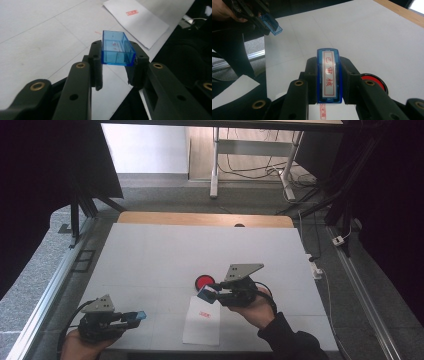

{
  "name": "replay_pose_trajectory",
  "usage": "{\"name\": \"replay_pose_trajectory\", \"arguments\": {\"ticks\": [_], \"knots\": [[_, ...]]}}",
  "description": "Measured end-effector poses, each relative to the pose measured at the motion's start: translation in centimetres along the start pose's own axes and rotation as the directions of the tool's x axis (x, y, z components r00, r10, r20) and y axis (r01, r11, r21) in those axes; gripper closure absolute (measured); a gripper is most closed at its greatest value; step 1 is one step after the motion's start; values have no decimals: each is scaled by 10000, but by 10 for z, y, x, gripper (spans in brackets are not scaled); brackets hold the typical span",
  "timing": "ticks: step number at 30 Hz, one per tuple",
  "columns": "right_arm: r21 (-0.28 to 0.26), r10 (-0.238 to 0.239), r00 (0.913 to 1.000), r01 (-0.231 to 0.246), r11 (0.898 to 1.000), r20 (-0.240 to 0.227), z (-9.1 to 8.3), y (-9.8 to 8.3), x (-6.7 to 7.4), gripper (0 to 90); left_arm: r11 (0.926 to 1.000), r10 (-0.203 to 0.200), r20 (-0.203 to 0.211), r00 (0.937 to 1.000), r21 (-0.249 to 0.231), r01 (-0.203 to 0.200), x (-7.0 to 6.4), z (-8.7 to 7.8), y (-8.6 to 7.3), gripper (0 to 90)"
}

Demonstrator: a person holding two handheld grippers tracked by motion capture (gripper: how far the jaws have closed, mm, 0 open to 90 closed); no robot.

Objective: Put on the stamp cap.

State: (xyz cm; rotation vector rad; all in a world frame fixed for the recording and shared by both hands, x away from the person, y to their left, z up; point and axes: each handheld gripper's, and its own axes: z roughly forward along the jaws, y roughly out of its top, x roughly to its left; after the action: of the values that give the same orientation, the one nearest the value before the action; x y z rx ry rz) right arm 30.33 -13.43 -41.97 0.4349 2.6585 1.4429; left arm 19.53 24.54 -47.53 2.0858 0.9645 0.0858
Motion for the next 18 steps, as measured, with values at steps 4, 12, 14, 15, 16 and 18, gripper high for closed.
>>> {"name": "replay_pose_trajectory", "arguments": {"ticks": [4,12,14,15,16,18], "knots": [[-47,-20,10000,20,10000,-76,-1,1,0,713,9997,237,192,9995,22,-237,-2,3,4,685],[-117,-24,9999,22,9999,-171,-4,2,0,714,9976,677,458,9967,-159,-670,-4,10,17,685],[-112,-14,9998,12,9999,-178,-5,3,1,713,9965,824,470,9955,-159,-818,-6,13,20,685],[-133,-14,9998,11,9999,-196,-5,3,1,713,9962,862,527,9949,-163,-854,-6,14,22,685],[-142,-21,9998,18,9999,-194,-6,3,1,714,9956,923,585,9940,-187,-914,-6,16,23,685],[-154,-16,9997,12,9999,-230,-6,3,1,714,9940,1092,678,9917,-189,-1082,-7,19,27,685]]}}
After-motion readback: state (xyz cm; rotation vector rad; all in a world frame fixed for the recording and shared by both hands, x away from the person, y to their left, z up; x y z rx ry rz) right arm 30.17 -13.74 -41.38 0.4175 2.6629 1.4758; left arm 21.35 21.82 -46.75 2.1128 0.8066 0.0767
